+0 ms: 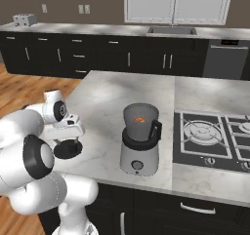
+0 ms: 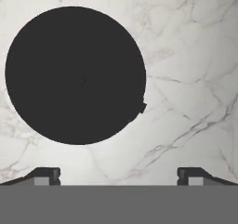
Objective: Open the blender lid, put the apple in the blender, close the lid, and start the blender.
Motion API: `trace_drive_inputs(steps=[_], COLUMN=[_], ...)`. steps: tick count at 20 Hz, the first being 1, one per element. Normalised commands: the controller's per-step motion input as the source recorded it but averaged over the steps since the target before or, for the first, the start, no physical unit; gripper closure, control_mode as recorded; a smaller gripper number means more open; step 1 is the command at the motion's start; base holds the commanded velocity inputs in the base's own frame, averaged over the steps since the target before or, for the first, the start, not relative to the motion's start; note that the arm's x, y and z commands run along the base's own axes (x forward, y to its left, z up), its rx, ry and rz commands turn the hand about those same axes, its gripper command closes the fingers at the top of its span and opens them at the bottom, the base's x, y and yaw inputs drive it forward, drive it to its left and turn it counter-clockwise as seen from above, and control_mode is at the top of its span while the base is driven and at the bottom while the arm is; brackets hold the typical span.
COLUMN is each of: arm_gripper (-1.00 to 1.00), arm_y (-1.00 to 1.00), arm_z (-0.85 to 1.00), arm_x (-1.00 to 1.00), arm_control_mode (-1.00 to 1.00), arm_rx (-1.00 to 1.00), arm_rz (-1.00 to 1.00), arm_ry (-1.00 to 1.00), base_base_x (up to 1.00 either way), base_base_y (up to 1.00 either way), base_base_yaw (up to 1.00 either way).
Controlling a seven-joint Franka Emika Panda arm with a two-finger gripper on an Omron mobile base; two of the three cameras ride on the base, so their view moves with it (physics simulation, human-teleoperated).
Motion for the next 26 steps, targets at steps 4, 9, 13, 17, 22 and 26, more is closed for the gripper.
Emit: trace_drive_inputs(steps=[4,9,13,17,22,26], arm_gripper=[-1.00,-1.00,-1.00,-1.00,-1.00,-1.00], arm_y=[0.00,0.00,0.00,0.00,0.00,-0.01], arm_z=[-0.19,-0.24,-0.22,-0.19,-0.19,-0.22], arm_x=[0.22,0.18,0.21,0.19,0.04,-0.07], arm_control_mode=[-1.00,-1.00,-1.00,-1.00,-1.00,-1.00], arm_rx=[0.05,0.02,0.01,0.00,0.01,0.02], arm_rz=[0.00,0.00,0.00,0.00,0.00,0.00], arm_ry=[0.00,0.00,0.00,0.00,0.00,0.00], base_base_x=[0.00,0.00,0.00,0.00,0.00,0.00], base_base_y=[0.00,0.00,0.00,0.00,0.00,0.00], base_base_yaw=[0.00,0.00,0.00,0.00,0.00,0.00])
